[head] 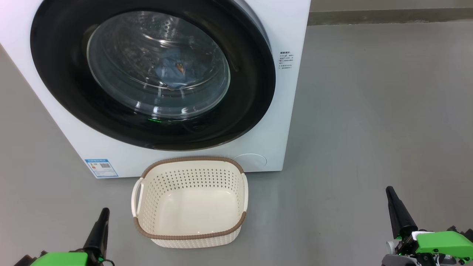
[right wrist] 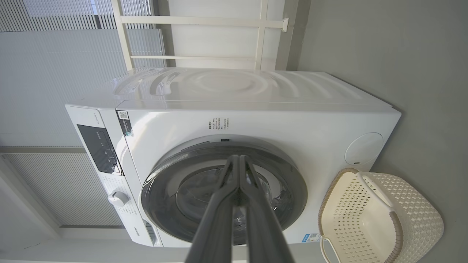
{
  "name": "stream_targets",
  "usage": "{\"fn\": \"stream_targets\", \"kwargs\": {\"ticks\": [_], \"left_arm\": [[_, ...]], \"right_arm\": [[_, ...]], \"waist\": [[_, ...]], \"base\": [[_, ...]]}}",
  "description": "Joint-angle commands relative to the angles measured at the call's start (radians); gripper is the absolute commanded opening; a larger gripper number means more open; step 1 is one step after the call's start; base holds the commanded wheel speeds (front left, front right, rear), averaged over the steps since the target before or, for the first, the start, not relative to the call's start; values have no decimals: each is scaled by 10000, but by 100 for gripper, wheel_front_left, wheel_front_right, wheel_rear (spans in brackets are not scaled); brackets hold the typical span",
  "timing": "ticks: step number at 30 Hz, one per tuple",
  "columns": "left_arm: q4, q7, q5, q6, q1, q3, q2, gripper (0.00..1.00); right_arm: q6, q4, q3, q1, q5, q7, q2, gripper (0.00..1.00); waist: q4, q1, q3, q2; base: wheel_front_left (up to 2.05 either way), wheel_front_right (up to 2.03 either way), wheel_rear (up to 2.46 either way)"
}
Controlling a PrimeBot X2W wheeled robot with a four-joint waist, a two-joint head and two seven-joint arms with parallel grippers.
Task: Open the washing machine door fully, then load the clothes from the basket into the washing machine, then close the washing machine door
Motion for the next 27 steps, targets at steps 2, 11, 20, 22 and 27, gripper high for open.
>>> {"fn": "stream_targets", "kwargs": {"ticks": [2,11,20,22,27], "left_arm": [[-178,72,-80,-24,-485,291,131,0],[-178,72,-80,-24,-485,291,131,0],[-178,72,-80,-24,-485,290,131,0],[-178,72,-80,-24,-485,290,131,0],[-178,72,-81,-24,-485,290,131,0]], "right_arm": [[14,-292,216,-343,25,89,-35,0],[14,-292,216,-343,25,89,-35,0],[14,-292,216,-343,25,89,-35,0],[14,-292,216,-343,25,89,-35,0],[14,-292,216,-343,25,89,-35,0]], "waist": [[0,0,0,0],[0,0,0,0],[0,0,0,0],[0,0,0,0],[0,0,0,0]], "base": [[0,0,0],[0,0,0],[0,0,0],[0,0,0],[0,0,0]]}}
